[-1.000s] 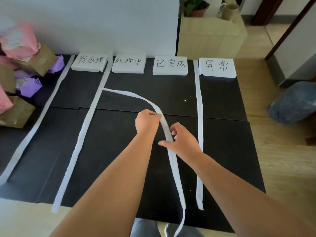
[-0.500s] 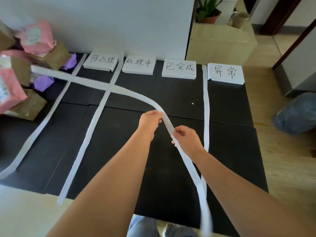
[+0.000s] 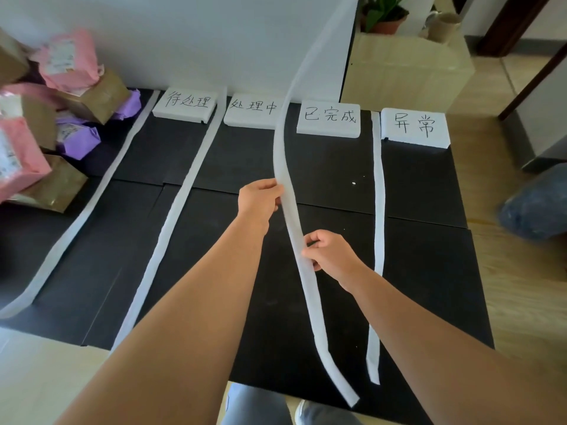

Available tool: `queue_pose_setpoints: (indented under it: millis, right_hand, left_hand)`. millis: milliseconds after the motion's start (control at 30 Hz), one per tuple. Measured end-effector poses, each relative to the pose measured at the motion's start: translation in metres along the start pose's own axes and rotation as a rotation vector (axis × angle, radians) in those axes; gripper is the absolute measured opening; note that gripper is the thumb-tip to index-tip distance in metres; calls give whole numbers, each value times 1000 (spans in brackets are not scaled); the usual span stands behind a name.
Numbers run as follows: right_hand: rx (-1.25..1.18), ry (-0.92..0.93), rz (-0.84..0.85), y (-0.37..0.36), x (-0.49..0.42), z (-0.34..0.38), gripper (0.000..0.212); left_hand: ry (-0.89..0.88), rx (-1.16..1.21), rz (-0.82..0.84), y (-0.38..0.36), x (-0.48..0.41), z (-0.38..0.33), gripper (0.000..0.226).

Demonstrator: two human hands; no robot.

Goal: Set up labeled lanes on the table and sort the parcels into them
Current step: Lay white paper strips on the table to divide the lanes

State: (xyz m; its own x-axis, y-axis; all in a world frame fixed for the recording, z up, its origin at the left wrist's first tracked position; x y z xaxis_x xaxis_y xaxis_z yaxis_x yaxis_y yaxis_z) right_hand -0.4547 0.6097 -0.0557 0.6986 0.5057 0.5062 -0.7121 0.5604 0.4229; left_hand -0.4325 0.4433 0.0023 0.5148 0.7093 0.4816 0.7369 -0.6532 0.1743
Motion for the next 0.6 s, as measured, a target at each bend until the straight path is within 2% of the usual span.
queue_pose_setpoints:
  millis: [200,367,500,600]
  right_hand:
    - [-55,-107,-36,-26,-8,-5,12]
    - [-76,-182,-62,-45,-22,0,11]
    - [-80,-224,-93,-60,-35,6,10]
    - [-90,-242,-100,-70,-42,11,10]
  left_hand:
    - [41,-57,88,3,-24,14,27]
    - [121,-203,273,1,-50,29,43]
    - [232,-319,313,7,-70,42,41]
    - [249,-384,332,11,-87,44,39]
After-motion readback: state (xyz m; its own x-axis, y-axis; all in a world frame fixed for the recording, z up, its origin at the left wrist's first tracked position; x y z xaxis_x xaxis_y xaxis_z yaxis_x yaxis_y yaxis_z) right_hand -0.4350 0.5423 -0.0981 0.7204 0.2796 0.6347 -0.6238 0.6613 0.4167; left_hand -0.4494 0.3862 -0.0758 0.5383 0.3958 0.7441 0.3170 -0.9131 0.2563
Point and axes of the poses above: each hand's wrist, its own x-axis away from the middle knuckle, its own y-axis out of the back of the hand, z = x × y, the point moved 4 cm from there along -x, towards the middle knuckle, and after that the axes turned 2 degrees about x, right-handed, at the moved point
